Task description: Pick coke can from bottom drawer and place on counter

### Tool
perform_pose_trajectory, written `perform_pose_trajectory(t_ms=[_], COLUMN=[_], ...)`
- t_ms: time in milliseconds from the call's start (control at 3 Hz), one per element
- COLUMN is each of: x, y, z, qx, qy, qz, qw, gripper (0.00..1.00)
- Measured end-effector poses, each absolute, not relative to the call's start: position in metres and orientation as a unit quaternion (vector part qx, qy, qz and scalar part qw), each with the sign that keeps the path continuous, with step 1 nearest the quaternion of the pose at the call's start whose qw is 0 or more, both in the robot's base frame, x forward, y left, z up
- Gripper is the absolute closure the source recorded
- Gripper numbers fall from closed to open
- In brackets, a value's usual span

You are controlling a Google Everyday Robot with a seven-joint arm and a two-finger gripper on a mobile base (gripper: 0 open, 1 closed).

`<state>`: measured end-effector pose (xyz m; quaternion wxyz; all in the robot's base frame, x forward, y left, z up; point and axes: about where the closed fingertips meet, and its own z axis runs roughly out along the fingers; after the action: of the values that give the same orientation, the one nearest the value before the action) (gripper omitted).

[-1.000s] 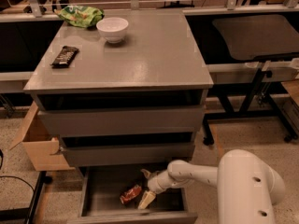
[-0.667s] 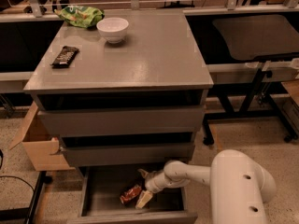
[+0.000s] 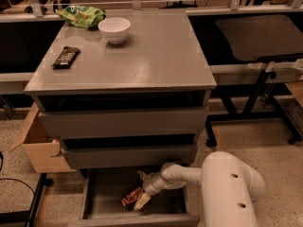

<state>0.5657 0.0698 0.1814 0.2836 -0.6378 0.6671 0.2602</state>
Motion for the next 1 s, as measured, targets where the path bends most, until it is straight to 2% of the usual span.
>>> perform_pose_trajectory(t_ms=[1000], x=[0.566], y=[0.098], z=[0.140], qx=[-0.657], qy=[0.662], qz=[0.265], qw=[0.246], gripper=[0.00])
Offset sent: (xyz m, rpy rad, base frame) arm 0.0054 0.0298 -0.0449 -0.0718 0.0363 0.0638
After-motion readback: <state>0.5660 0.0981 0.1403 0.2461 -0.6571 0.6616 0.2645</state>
